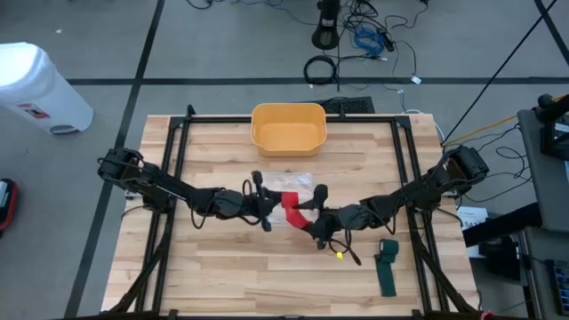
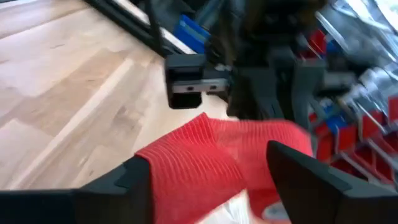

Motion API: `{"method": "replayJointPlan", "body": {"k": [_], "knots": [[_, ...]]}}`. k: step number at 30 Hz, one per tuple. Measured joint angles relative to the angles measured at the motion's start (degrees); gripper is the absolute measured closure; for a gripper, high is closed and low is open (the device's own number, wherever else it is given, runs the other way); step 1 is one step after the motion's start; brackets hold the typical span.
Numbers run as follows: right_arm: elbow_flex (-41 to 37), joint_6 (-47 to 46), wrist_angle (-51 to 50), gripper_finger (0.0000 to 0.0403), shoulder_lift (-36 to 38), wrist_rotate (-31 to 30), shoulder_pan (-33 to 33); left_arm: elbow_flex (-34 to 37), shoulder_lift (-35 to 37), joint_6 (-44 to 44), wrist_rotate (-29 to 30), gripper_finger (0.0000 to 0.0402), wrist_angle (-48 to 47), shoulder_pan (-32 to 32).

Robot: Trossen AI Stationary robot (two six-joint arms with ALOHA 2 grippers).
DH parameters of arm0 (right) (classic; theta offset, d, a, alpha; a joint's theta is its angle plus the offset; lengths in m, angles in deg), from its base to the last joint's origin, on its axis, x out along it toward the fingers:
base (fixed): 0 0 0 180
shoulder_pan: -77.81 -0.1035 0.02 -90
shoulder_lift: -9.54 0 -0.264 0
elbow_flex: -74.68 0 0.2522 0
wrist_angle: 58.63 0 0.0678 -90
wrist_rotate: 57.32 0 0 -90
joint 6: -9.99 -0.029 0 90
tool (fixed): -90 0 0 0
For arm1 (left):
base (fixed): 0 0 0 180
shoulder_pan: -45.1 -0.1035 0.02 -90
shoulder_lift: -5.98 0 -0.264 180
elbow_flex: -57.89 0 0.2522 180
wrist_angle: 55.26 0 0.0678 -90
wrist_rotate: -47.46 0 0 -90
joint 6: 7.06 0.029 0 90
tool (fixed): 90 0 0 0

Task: Roll bandage
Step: Roll the red bandage

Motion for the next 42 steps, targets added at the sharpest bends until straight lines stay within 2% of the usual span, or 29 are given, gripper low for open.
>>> {"method": "replayJointPlan", "body": {"k": [4, 7, 11, 14, 16, 19, 23, 29, 34, 38, 42], "knots": [[0.0, -2.5, -0.4, 0.0125, 0.0, -4.0, -0.5, 0.0, 0.0, 9.6, 5.8, 0.0388, 5.3, 1.0], [0.0, -0.3, -0.5, 0.0124, 0.0, -7.7, -0.9, 0.0, 0.0, 14.1, 8.0, 0.0388, 8.7, 1.4], [0.0, 14.8, -1.1, 0.0124, 0.0, -16.9, -2.1, -0.1, 0.1, 19.0, 9.1, 0.0388, 11.6, 1.7], [0.0, 28.0, 2.7, 0.0124, -0.1, -22.3, -3.0, -0.1, 0.1, 18.8, 9.0, 0.0388, 12.3, 1.7], [0.0, 32.9, 6.0, 0.0124, -0.1, -23.9, -3.6, -0.1, 0.1, 17.7, 9.1, 0.0388, 12.3, 1.7], [0.0, 31.7, 8.1, 0.0124, -0.1, -23.9, -5.3, -0.1, 0.1, 15.9, 9.4, 0.0388, 12.3, 1.7], [0.0, 19.0, 8.0, 0.0127, -0.1, -24.1, -7.2, -0.1, 0.1, 17.1, 9.5, 0.0388, 11.9, 1.7], [-0.1, -3.6, 1.6, 0.0161, 0.0, -13.6, -7.8, -0.1, 0.3, 24.7, 8.2, 0.0388, 11.9, 2.0], [-1.9, -13.9, 1.0, 0.0187, 0.6, -4.2, -5.7, -0.1, 1.2, 32.8, 4.9, 0.0388, 11.6, 4.1], [-6.5, -18.9, 7.8, 0.0194, 4.4, 3.2, -4.5, -0.1, 3.6, 32.2, 4.8, 0.0388, 6.9, 5.7], [-14.8, -22.4, 23.0, 0.0195, 8.2, 8.9, -2.4, -0.1, 6.5, 30.4, 2.9, 0.0388, 5.5, 7.6]]}}
